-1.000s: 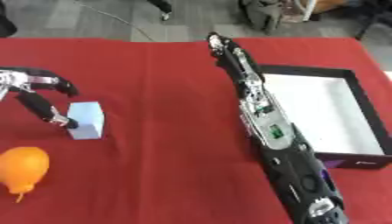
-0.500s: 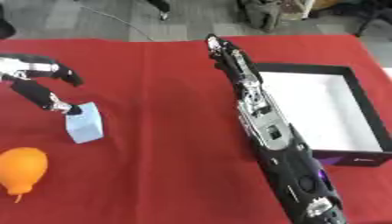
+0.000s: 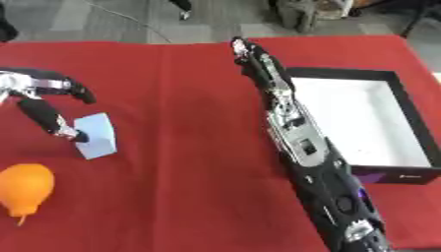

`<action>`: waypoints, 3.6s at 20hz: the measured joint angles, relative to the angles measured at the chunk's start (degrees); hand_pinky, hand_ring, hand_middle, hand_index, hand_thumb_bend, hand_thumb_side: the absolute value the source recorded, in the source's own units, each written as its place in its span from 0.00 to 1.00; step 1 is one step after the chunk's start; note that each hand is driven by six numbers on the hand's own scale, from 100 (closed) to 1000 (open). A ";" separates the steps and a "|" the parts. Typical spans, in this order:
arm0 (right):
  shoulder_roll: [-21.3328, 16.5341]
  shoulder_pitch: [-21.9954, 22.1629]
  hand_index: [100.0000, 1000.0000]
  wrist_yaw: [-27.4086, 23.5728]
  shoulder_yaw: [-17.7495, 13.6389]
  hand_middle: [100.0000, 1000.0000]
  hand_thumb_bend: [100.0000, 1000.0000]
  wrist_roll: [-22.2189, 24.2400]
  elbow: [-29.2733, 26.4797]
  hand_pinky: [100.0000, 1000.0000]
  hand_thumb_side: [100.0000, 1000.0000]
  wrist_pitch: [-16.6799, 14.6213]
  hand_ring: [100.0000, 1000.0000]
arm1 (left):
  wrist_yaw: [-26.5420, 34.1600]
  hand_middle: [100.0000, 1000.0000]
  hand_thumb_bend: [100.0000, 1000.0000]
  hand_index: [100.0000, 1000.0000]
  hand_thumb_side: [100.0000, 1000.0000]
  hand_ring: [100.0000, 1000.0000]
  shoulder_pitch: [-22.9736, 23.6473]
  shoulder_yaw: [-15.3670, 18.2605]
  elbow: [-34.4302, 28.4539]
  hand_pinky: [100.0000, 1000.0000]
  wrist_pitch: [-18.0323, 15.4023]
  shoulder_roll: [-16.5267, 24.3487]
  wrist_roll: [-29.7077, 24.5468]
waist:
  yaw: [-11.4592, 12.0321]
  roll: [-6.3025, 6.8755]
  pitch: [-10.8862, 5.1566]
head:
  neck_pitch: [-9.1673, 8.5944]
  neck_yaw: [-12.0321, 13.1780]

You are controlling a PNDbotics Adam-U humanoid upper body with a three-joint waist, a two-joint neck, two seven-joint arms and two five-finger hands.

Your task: Pick up the objects with one hand, pass them to the other hand, and then place them into the box on the other side of the table.

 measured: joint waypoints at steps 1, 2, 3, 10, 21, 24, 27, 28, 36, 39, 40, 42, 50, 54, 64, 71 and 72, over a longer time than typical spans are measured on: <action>0.00 0.00 0.86 0.00 0.00 0.78 0.00 0.00 0.00 0.88 0.83 0.00 0.84 | -0.66 0.82 0.45 0.92 0.24 0.96 0.00 0.00 0.15 1.00 -0.14 0.00 0.01 | 0.00 0.00 -0.04 | 0.00 0.04; 0.00 0.01 0.86 0.00 0.00 0.78 0.00 0.00 0.00 0.88 0.83 0.00 0.84 | -1.13 0.82 0.45 0.92 0.24 0.96 0.00 0.01 0.35 1.00 -0.25 0.00 0.00 | 0.00 0.00 -0.08 | 0.00 0.10; 0.00 0.01 0.86 0.00 0.00 0.78 0.00 0.00 0.00 0.88 0.83 0.00 0.84 | -1.45 0.81 0.45 0.92 0.25 0.96 0.00 0.02 0.49 1.00 -0.34 0.00 -0.04 | 0.00 0.00 -0.11 | 0.00 0.13; 0.00 0.02 0.86 0.00 0.03 0.78 0.00 0.01 0.00 0.88 0.83 0.04 0.84 | -0.55 0.80 0.38 0.91 0.34 0.94 0.02 0.23 -0.16 1.00 -0.12 -0.32 -0.03 | 0.02 -0.01 -0.12 | 0.00 0.14; 0.00 0.04 0.86 0.00 0.35 0.78 0.00 0.09 0.02 0.88 0.83 0.12 0.84 | 2.41 0.80 0.54 0.91 0.37 0.95 0.12 -2.59 -4.20 1.00 2.48 0.03 0.00 | 0.24 0.38 -0.13 | 0.02 0.20; 0.00 0.05 0.86 0.00 0.35 0.78 0.00 0.08 0.02 0.88 0.83 0.11 0.84 | 0.15 0.81 0.57 0.92 0.36 0.96 0.42 -2.95 -3.87 1.00 3.38 0.04 -0.01 | 0.26 0.40 -0.14 | 0.02 0.21; 0.00 0.09 0.86 0.00 0.35 0.78 0.00 0.08 0.02 0.88 0.83 0.10 0.84 | -1.73 0.81 0.55 0.92 0.35 0.96 0.67 -2.79 -3.50 1.00 4.74 -0.01 -0.01 | 0.26 0.41 -0.14 | 0.02 0.26; 0.00 0.12 0.86 -0.01 0.35 0.78 0.00 0.08 0.02 0.88 0.83 0.10 0.84 | -1.95 0.80 0.55 0.92 0.35 0.96 0.78 -2.77 -3.26 1.00 5.11 -0.07 0.00 | 0.24 0.40 -0.14 | 0.02 0.32; 0.00 0.31 0.86 -0.53 0.36 0.78 0.00 -0.03 -0.01 0.88 0.83 0.00 0.84 | -2.73 0.77 0.40 0.85 0.34 0.93 1.66 -2.65 -1.82 1.00 6.55 -1.51 0.01 | 0.14 0.32 -0.14 | 0.02 0.44; 0.00 0.31 0.86 -0.69 0.36 0.78 0.00 -0.06 -0.01 0.88 0.83 0.00 0.84 | -2.93 0.74 0.27 0.79 0.33 0.91 1.95 -2.44 -1.82 1.00 6.89 -1.56 -0.01 | 0.11 0.30 -0.14 | 0.02 0.45; 0.00 0.31 0.86 -0.77 0.36 0.78 0.00 -0.07 -0.02 0.88 0.83 -0.01 0.84 | -2.94 0.71 0.15 0.73 0.30 0.88 1.99 -2.42 -1.87 1.00 7.05 -1.56 0.02 | 0.11 0.28 -0.14 | 0.02 0.45; 0.00 0.31 0.86 -0.94 0.36 0.78 0.00 -0.10 -0.05 0.88 0.83 -0.04 0.84 | -2.86 0.65 0.05 0.66 0.27 0.83 2.10 -2.41 -2.28 0.96 7.41 -1.56 0.00 | 0.11 0.19 -0.14 | 0.02 0.46; -0.19 -0.10 0.86 -1.32 0.36 0.78 0.00 -0.23 -1.82 0.88 0.80 -0.29 0.84 | 2.73 0.49 0.00 0.50 0.15 0.65 3.75 -0.46 -12.34 0.75 11.08 -0.06 0.93 | 0.46 -0.03 -0.14 | 0.01 0.38; -1.12 -1.22 0.86 -0.68 0.67 0.79 0.00 0.53 -4.92 0.88 0.77 0.41 0.85 | 6.88 0.46 0.00 0.49 0.17 0.60 6.04 0.75 -19.82 0.74 13.99 2.03 6.35 | 0.66 -0.28 -0.34 | -0.01 0.10; -5.04 -5.75 0.88 17.75 4.46 0.84 0.00 20.97 -17.63 0.90 0.40 6.73 0.91 | 18.83 0.42 0.00 0.48 0.34 0.51 13.34 0.95 -25.76 0.66 8.04 2.00 31.13 | 0.75 -1.03 -0.34 | -0.10 -0.59; -6.00 -7.49 0.89 31.79 8.07 0.88 0.00 41.41 -24.54 0.92 0.33 3.32 0.94 | 19.24 0.42 0.00 0.49 0.40 0.49 17.15 0.27 -27.15 0.65 4.91 -1.78 42.44 | 0.76 -1.19 -0.34 | -0.27 -0.54; -6.20 -7.77 0.89 32.92 8.58 0.88 0.00 43.56 -25.37 0.92 0.33 2.61 0.94 | 19.29 0.41 0.00 0.49 0.42 0.49 17.64 0.13 -27.55 0.65 4.56 -2.35 43.73 | 0.75 -1.26 -0.34 | -0.28 -0.50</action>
